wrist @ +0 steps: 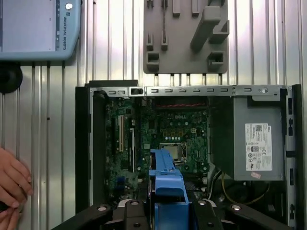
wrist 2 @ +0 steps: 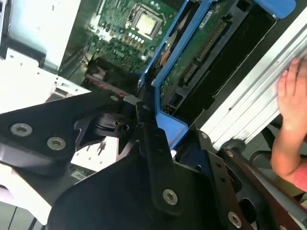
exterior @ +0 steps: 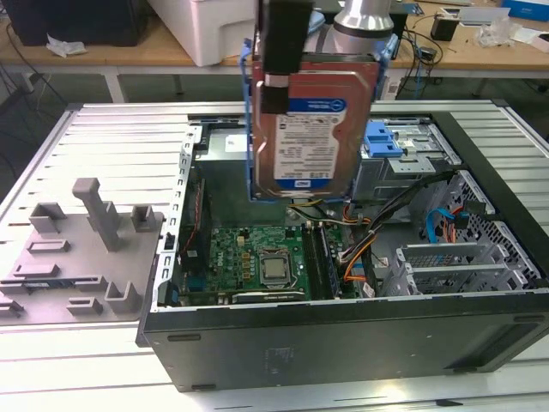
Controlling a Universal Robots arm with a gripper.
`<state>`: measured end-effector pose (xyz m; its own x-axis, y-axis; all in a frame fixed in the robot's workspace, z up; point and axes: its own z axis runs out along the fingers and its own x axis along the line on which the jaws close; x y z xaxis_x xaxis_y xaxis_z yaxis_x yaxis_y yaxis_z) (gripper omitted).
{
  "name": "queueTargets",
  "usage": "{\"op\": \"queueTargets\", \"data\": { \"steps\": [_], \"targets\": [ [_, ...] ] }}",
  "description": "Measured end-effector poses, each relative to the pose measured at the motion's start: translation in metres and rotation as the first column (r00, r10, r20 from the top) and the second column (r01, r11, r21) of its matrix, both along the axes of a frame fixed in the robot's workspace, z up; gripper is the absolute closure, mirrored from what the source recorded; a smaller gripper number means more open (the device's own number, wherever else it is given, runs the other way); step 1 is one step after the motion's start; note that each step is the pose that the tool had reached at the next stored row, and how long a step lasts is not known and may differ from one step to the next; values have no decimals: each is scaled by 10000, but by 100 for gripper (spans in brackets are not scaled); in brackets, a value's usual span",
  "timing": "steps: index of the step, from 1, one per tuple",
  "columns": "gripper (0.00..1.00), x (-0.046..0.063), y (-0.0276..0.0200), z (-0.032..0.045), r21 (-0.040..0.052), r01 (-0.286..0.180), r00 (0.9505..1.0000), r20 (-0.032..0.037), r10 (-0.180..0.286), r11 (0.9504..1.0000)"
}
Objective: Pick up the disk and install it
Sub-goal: 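Pick up the disk, then insert the disk into the insertion slot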
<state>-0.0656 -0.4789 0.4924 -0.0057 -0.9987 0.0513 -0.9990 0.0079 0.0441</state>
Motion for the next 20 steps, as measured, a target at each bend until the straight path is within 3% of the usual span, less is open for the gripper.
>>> {"op": "queueTargets", "data": {
  "steps": [6,9,20],
  "targets": [
    [63,335,-74,0,0,0,10000,-18,0,10000],
    [63,420,-86,0,0,0,10000,-19,0,10000],
    [63,460,-89,0,0,0,10000,-19,0,10000]
  ]
}}
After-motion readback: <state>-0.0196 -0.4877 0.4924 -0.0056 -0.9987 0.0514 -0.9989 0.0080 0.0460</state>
